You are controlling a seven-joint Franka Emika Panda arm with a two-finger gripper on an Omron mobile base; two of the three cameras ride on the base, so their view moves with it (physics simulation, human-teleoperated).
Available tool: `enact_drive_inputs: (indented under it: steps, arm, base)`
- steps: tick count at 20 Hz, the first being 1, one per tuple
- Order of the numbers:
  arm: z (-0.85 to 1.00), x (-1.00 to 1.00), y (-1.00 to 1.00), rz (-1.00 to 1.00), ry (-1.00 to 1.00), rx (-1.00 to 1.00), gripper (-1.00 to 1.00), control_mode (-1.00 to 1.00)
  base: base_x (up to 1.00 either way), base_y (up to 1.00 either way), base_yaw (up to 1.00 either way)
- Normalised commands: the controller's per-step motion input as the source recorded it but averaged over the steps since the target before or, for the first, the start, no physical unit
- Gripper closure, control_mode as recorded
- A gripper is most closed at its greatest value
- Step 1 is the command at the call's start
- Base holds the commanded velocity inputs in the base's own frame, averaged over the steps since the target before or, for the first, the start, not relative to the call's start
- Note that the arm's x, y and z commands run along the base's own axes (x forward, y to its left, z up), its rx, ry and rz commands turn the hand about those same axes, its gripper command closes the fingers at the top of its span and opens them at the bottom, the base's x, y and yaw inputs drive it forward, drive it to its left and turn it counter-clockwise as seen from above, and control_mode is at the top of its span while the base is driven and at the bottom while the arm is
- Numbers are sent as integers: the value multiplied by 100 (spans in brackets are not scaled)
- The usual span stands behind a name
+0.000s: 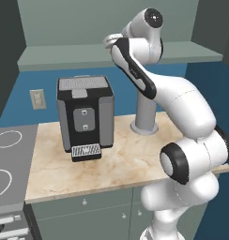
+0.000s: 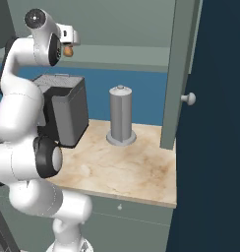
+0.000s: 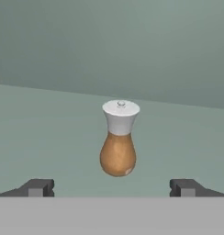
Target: Retrieve the shaker from the cabinet and place it next the steak on a plate on the dining table.
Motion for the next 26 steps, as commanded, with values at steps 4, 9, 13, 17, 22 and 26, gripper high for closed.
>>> enact_drive_inputs:
  steps: [4,9,13,17,22,26]
  arm:
    - [0,38,0,0,0,0,-100,-100]
    - [0,38,0,0,0,0,-100,-100]
    - [0,38,5,0,0,0,-100,-100]
    - [0,31,7,0,0,-1,-100,-100]
    - [0,24,8,0,1,-3,100,-100]
    - [-1,2,5,0,7,-5,100,-100]
  base:
    - [0,0,0]
    - [0,0,0]
    - [0,0,0]
    - [0,0,0]
    - [0,0,0]
    - [0,0,0]
